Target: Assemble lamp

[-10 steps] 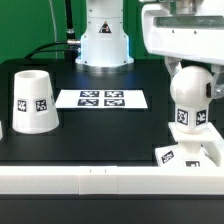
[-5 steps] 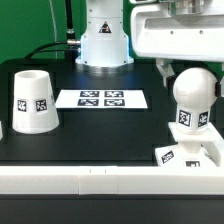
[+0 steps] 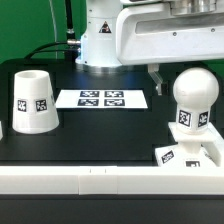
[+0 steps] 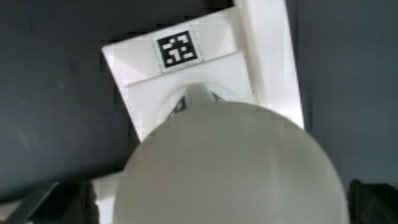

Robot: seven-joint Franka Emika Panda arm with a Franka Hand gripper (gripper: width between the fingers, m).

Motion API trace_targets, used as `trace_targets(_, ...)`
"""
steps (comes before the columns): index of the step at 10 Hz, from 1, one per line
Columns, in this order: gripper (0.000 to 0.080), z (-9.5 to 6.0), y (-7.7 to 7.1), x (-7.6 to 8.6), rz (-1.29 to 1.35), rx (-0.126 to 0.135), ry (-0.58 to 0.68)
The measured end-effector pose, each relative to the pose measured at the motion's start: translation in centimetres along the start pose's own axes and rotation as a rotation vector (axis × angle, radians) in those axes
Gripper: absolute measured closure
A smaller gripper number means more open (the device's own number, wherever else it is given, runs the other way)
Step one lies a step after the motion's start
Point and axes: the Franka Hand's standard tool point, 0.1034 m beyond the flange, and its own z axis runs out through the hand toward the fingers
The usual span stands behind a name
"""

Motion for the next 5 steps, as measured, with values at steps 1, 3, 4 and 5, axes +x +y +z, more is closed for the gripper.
trace_targets(1,0.0101,0.0,-0.01,0.0,-0.03,0.0,0.0)
trace_targets(3,0.0101,0.0,0.04,0.02,-0.195,0.0,0.0)
trace_targets(4,0.0101,0.0,0.03,0.01,-0.251,0.0,0.0)
trace_targets(5,0.0101,0.03,-0.08,-0.06,-0.362,-0.013,0.0)
